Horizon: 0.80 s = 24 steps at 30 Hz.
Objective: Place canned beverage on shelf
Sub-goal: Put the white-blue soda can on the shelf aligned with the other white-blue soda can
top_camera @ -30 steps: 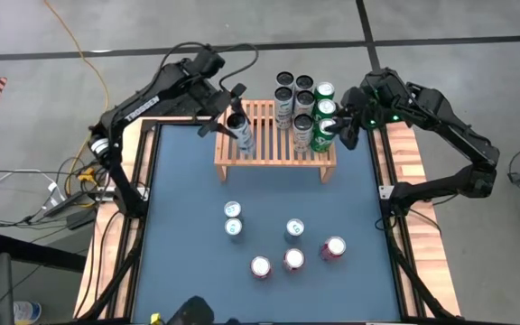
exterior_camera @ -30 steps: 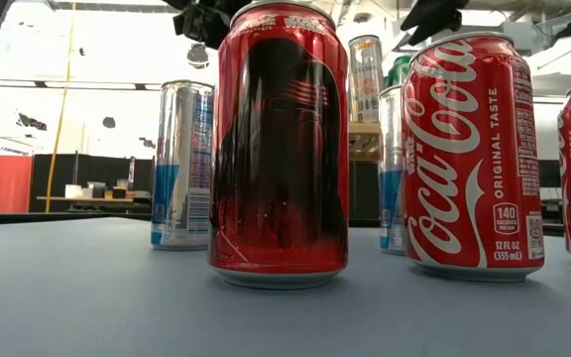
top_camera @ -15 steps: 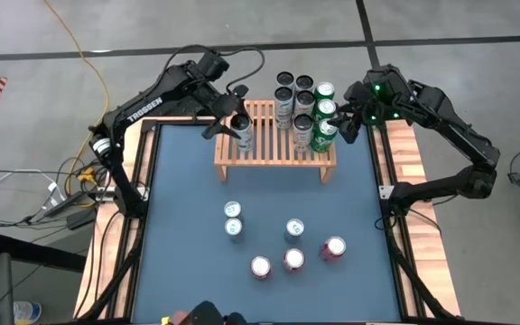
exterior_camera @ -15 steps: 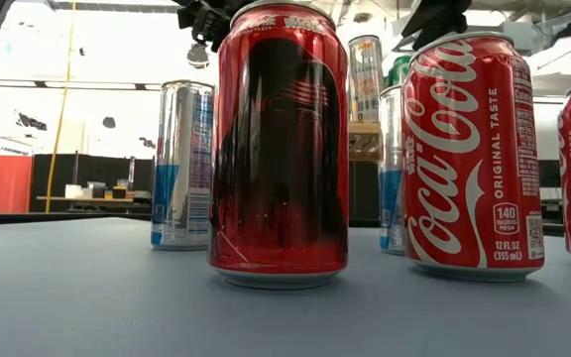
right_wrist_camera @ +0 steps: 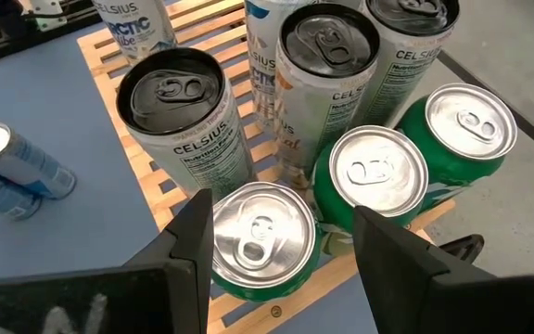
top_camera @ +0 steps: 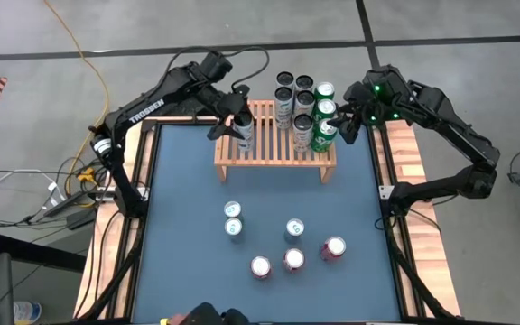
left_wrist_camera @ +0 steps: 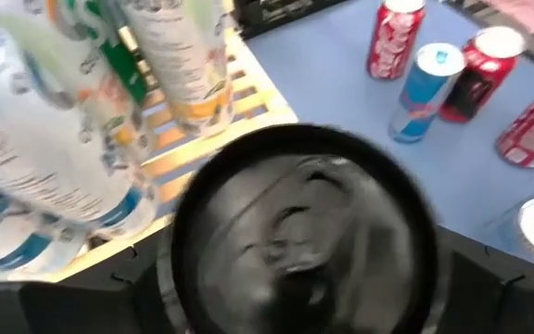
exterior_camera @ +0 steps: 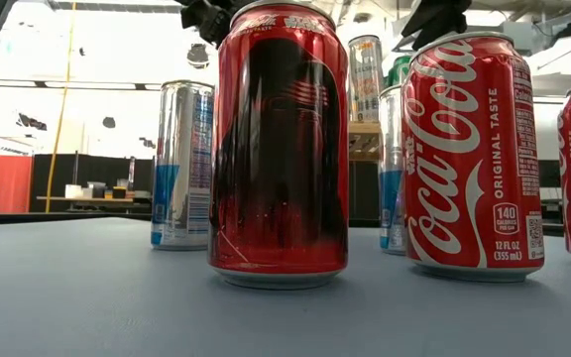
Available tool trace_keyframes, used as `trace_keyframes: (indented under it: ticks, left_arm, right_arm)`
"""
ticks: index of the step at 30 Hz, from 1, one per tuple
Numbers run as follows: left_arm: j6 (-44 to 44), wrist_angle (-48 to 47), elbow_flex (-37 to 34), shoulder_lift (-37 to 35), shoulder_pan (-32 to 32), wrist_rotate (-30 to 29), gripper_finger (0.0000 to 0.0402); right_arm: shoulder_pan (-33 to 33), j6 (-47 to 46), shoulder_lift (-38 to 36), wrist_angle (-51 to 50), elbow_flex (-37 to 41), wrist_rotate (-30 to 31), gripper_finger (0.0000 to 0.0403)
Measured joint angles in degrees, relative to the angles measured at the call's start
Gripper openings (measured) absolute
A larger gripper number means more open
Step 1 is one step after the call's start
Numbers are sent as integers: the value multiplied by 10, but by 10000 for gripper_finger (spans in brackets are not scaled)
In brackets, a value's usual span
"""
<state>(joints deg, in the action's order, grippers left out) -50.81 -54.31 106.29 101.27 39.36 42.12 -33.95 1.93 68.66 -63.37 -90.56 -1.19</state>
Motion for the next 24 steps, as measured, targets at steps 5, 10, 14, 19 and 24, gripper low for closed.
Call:
trace_keyframes:
  ticks: [5, 10, 14, 19, 24]
  left_arm:
    - [19, 4, 18, -1, 6, -6, 310]
    - [34, -2, 28, -1, 6, -7, 310]
    - [53, -6, 28, -4, 7, -8, 311]
    - [67, -19, 28, -8, 7, -30, 311]
    - [80, -17, 28, -26, 7, -94, 311]
  right_arm:
    - [0, -3, 0, 0, 0, -1, 196]
    - [0, -8, 0, 0, 0, 0, 209]
    - [0, -9, 0, 0, 0, 0, 226]
    - [0, -9, 0, 0, 0, 0, 240]
    - [0, -9, 0, 0, 0, 0, 240]
